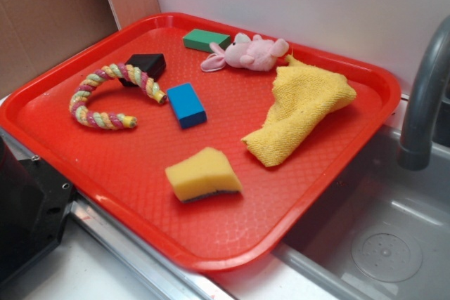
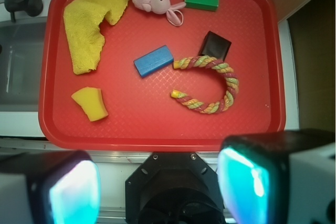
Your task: Grab the green sponge.
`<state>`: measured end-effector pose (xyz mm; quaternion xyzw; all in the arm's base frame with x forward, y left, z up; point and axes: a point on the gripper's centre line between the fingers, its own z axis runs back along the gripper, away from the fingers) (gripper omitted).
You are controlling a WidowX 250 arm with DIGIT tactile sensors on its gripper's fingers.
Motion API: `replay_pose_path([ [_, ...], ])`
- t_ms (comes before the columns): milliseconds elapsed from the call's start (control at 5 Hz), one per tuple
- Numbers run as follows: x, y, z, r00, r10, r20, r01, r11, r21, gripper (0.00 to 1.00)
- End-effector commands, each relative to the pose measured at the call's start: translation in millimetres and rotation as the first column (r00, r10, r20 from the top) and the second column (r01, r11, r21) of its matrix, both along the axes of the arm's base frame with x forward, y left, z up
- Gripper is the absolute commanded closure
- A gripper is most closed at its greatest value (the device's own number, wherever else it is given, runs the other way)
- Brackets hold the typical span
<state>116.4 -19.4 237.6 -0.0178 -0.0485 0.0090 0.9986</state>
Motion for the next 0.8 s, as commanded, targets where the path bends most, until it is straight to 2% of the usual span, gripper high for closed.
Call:
replay_pose_path([
  [0, 0.0, 0.0, 0.0, 1.000, 0.000, 0.000, 0.000, 1.000, 0.000, 0.00],
  [200, -3.3, -16.9, -50.0, 0.996, -0.084, 0.012, 0.083, 0.996, 0.013, 0.00],
  [400, 1.4, -49.9, -99.9, 0.981, -0.192, 0.013, 0.191, 0.980, 0.060, 0.00],
  [600, 19.0, -77.2, -131.2, 0.952, -0.306, 0.029, 0.302, 0.948, 0.106, 0.00],
])
